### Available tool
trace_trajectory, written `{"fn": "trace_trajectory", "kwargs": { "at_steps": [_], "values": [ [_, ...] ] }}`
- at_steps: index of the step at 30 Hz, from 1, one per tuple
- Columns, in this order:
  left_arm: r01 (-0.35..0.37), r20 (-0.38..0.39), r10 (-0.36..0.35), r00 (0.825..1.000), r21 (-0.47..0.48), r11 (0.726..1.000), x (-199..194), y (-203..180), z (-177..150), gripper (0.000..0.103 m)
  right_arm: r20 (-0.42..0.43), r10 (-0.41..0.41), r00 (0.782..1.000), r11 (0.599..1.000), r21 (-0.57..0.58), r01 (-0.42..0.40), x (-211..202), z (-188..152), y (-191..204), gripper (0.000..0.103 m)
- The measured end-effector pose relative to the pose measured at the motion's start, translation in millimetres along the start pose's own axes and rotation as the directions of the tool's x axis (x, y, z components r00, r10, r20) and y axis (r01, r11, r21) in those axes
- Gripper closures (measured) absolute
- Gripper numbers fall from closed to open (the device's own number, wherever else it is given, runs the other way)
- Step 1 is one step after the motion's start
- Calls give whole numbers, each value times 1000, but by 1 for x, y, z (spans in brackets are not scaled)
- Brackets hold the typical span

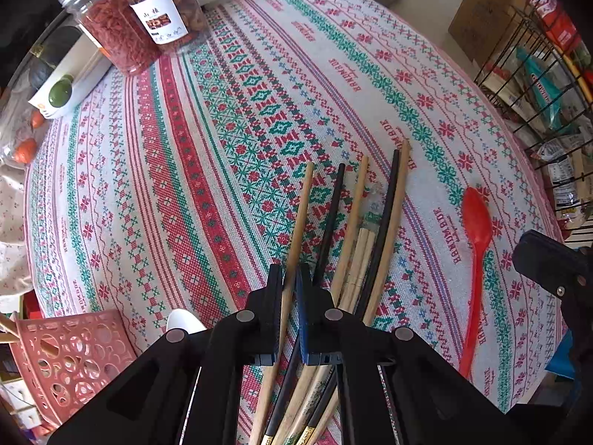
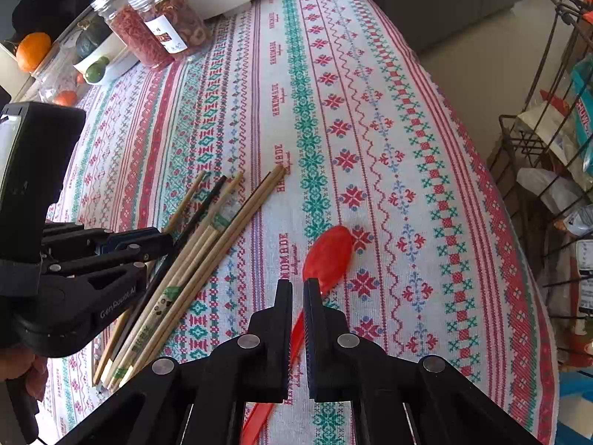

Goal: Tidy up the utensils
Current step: 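Grasp the red spoon handle with the right tool while the left tool grasps a chopstick, then lift the red spoon with the right tool while the left tool drops the chopstick into the basket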

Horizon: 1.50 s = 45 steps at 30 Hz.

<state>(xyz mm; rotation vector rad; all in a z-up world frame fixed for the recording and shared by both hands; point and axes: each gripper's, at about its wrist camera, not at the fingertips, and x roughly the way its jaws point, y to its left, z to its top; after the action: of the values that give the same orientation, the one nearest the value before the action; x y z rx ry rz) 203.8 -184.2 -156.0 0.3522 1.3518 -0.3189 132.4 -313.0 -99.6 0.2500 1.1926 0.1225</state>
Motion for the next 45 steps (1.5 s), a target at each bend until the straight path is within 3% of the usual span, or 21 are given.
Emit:
{"fn": "trace_trajectory", "kwargs": {
  "at_steps": [4,8,9,11,13,17,22,24,25,26,32,36,39,45],
  "values": [
    [23,92,-22,996,-8,1000,-30,10,-26,96,27,13,1000,1000,-15,-13,-8,-1,5,98],
    [73,206,-65,976,-33,997,-65,24,-53,96,-8,0,1000,1000,-14,0,0,-4,3,94],
    [83,234,-72,970,-38,996,-74,28,-59,96,-19,-22,1000,1000,-13,22,4,-5,2,90],
    [108,291,-89,952,-49,993,-92,35,-76,97,-30,-65,997,998,-6,64,13,-5,-1,60],
    [134,327,-106,939,-64,989,-104,43,-91,97,-39,-73,997,997,8,74,21,-4,-4,55],
    [161,382,-122,916,-73,984,-127,55,-105,97,-65,-111,992,994,14,112,36,-1,-3,55],
    [165,389,-127,912,-66,984,-134,62,-118,97,-50,-202,978,979,-25,201,48,5,8,55],
    [168,396,-129,909,-65,984,-136,64,-121,97,-41,-257,965,965,-61,255,52,6,17,59],
    [170,401,-130,907,-65,983,-139,65,-125,97,-32,-270,962,961,-76,267,53,6,21,68],
    [171,408,-131,904,-63,983,-141,65,-127,97,-32,-264,964,962,-79,261,54,6,24,75],
    [160,470,-115,875,-56,986,-160,70,-141,97,-12,-222,975,974,-56,221,51,5,21,76],
    [162,516,-114,849,-48,986,-178,75,-152,97,59,-161,985,986,-37,164,27,5,19,76],
    [164,562,-109,820,-47,985,-195,79,-161,97,137,-119,983,991,-38,126,0,3,24,76],
    [171,674,-77,734,-73,983,-237,94,-172,97,296,-32,955,997,-59,52,-53,-4,42,76]
  ]
}}
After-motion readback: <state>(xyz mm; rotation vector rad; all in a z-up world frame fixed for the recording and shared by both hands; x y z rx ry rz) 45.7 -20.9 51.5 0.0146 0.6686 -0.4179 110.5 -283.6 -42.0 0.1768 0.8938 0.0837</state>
